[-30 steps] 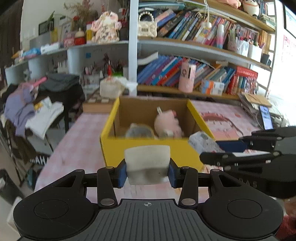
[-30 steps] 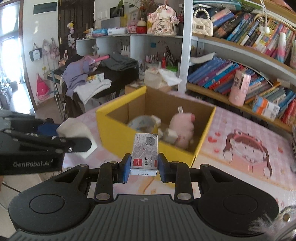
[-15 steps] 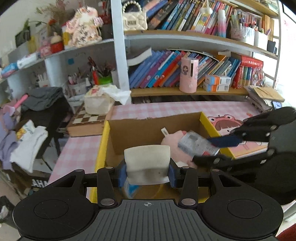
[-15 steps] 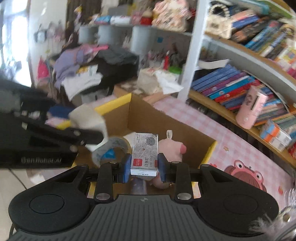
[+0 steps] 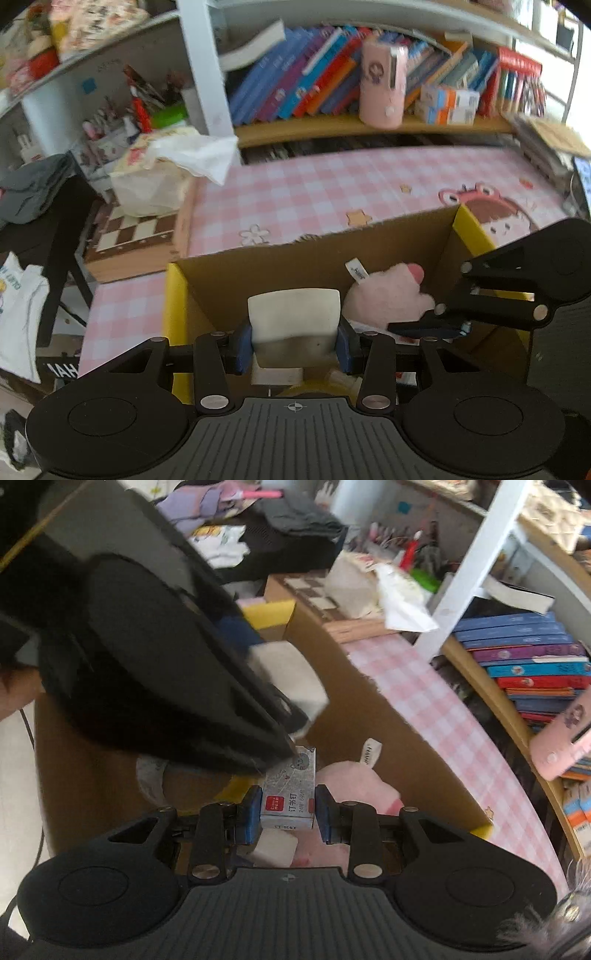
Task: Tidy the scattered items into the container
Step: 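Lower both held items into the yellow box and open both tools, then lift both open tools out of the box and back away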
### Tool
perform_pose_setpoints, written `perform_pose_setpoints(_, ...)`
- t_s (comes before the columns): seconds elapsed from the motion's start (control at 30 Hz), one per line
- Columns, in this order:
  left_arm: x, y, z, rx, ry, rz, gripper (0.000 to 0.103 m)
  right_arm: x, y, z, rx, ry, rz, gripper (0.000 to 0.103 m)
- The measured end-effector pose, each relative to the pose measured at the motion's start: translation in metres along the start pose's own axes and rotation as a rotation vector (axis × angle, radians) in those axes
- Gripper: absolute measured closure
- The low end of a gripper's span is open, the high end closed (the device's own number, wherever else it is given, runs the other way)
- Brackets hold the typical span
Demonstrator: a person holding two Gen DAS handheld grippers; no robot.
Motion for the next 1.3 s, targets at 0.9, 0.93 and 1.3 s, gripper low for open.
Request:
perform_pose_setpoints(0.9,-0.046,-0.017,-0.014,0.027,-0.118,-0.095,0.017,-0.053,0.005,-0.017,0.106,-0.023,-0.139,0.06)
perform_pose_setpoints(0.93,-0.054,-0.017,-0.015,0.025,-0.12,-0.112,0.016,-0.06,0.005,-0.017,0.116,-0.013,-0.159,0.06)
perform_pose_setpoints(1.3,-0.144,0.008,-0.029,-0.052,-0.238,-0.266,0.008,-0.134,0.021,-0.014,0.249,0.087,-0.34,0.051)
Point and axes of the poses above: each gripper's, at about its wrist camera, not at the fingertips, and x roughly the way its jaws point, z to its left, y to its underside, the point moved 7 cm from there along x, roughly the way its jaws point, and after that the axes turned 11 degrees about x, right-handed, at the moved point
